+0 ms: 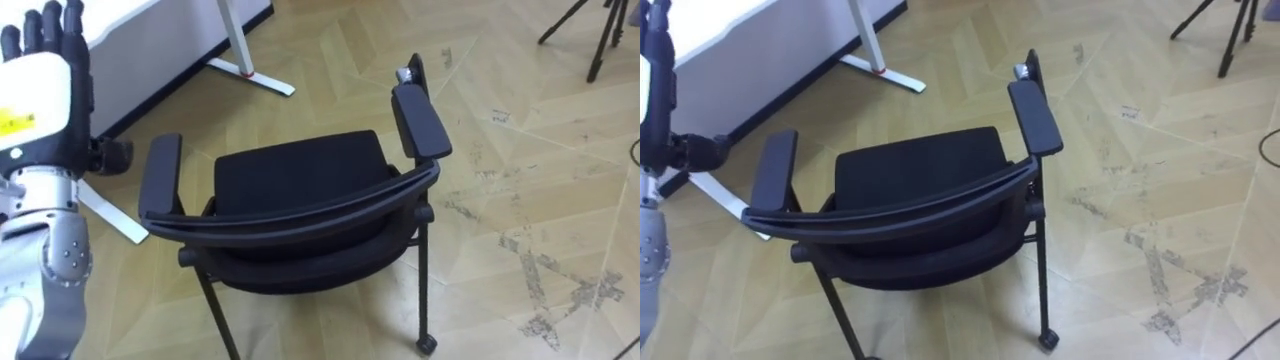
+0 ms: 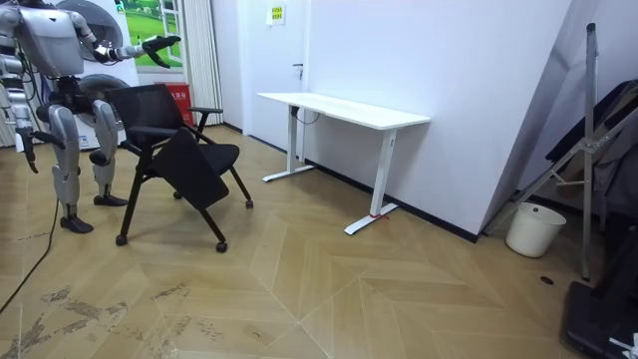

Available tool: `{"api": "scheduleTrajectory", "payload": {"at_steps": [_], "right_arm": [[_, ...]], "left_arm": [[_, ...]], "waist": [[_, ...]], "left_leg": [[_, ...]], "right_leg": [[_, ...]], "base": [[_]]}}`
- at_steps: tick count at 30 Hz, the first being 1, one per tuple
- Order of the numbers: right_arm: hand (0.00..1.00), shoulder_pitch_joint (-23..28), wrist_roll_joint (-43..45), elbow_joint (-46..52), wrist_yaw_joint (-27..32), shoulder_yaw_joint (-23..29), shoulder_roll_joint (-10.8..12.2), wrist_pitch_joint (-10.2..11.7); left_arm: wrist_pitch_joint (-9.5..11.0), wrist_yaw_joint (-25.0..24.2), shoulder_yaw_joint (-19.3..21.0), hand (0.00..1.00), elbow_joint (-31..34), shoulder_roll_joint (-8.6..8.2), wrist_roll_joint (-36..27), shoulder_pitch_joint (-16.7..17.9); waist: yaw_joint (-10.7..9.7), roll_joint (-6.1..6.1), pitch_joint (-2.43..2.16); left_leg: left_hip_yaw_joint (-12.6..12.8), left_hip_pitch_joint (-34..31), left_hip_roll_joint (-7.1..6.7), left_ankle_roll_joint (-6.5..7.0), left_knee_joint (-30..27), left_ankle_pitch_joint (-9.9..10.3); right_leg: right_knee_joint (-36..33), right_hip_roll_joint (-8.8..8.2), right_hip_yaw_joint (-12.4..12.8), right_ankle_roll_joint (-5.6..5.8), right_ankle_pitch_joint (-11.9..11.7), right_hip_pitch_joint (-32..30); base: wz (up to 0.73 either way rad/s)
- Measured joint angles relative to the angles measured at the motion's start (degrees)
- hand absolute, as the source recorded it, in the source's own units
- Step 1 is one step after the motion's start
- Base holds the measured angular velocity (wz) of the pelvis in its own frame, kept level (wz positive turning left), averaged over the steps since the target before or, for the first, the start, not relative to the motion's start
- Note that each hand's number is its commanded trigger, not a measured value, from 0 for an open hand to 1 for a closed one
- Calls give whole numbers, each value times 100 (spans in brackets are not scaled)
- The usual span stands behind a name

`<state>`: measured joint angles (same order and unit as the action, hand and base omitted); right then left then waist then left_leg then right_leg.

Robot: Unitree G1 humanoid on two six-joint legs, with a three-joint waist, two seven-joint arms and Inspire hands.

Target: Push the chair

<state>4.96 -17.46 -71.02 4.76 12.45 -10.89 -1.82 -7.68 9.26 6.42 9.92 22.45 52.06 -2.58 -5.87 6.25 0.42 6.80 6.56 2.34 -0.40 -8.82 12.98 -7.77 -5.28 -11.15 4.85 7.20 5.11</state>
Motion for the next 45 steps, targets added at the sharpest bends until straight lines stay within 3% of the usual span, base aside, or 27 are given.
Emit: {"api": "scheduleTrajectory", "payload": {"at_steps": [4,15,27,29,34,36,39,45], "right_arm": [[0,-64,220,-5,-60,-14,-1,-1],[0,-367,203,-220,-28,-446,-25,110],[0,-315,235,-288,-1,-273,-44,170],[0,-376,218,-436,-54,-261,-60,211],[0,-391,198,-469,-124,-260,-63,195],[0,-401,198,-469,-144,-232,-75,194],[0,-376,207,-529,-192,-216,-91,178],[0,-367,397,-526,-255,-109,-114,174]], "left_arm": [[-78,-385,-35,0,609,64,217,-49],[-174,-1244,-1076,0,808,169,270,-120],[-283,-2450,-1109,0,817,246,257,-158],[-292,-2756,-1110,0,816,467,105,-238],[-512,-3492,-1113,0,835,764,-18,-671],[-619,-3753,-1112,0,1003,897,-17,-694],[-632,-4167,-1112,0,1262,1013,-18,-698],[-792,-5153,-1111,0,1471,1457,-344,-1033]], "waist": [[1,-17,7],[-142,-35,9],[-199,10,-9],[-207,24,0],[-177,45,11],[-175,76,12],[-173,122,-3],[-177,239,-30]], "left_leg": [[9,-8,0,0,-4,0],[-15,-110,0,0,-94,0],[-50,-226,-1,-3,-171,-2],[-70,-226,-1,-3,-179,-2],[-90,-288,-2,-3,-209,-2],[-88,-323,-4,-3,-217,-2],[-91,-359,-5,-3,-254,-2],[-103,-376,-11,-3,-263,-2]], "right_leg": [[-1,0,1,0,0,-13],[-2,-4,41,-7,5,-55],[-6,2,105,-21,15,-131],[-11,2,116,-22,16,-123],[-16,0,168,-22,16,-150],[-18,0,180,-22,16,-190],[-18,-1,187,-23,17,-203],[-17,6,318,-30,27,-214]], "base": [[0],[1],[0],[4],[3],[0],[0],[0]]}}
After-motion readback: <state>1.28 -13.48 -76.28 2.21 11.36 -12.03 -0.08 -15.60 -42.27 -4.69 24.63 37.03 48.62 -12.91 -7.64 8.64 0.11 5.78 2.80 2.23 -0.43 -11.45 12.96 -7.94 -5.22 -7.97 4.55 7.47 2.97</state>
